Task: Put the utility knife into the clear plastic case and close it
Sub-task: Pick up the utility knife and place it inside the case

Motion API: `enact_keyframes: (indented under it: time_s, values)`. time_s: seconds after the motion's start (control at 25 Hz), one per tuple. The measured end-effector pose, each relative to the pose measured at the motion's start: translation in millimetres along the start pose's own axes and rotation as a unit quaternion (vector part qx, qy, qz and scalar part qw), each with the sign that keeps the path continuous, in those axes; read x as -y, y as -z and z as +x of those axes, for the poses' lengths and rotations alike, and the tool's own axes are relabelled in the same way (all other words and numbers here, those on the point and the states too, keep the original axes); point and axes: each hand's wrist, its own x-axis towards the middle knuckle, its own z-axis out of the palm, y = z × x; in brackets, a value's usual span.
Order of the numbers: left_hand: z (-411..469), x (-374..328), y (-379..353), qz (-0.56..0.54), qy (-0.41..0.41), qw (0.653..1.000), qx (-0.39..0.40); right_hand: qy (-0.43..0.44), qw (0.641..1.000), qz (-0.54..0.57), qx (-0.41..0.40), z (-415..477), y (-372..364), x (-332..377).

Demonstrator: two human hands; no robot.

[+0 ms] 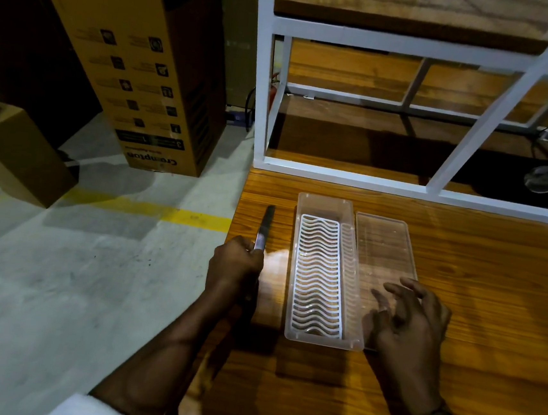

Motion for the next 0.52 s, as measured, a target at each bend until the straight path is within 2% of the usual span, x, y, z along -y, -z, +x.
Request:
enact_keyframes:
  time_s: [0.08,0.16,0.28,0.4,0.52]
  values:
    - [5.1,0.3,5.6,-0.093,0.056,0.994,0.033,-0.01,1.0,0.026,-0.008,4.7,3.3,8.1]
    - [9.5,-1.1,12.7,-0.212,0.145,0.963,0.084,-0.003,0.999,0.038,-0.017,11.0,6.9,15.7]
    - [9.6,3.1,18.3,-0.398,0.245,0.865,0.184,0.032,0.996,0.07,-0.036,19.7,10.9,30.5]
    - [11.9,12.2,17.5,-0.493,0.276,0.783,0.259,0.082,0.991,0.094,-0.043,26.4,10.7,52.2]
    - [5.4,11.7,18.4,-0.581,0.283,0.693,0.321,0.092,0.982,0.167,0.003,33.0,4.8,76.9]
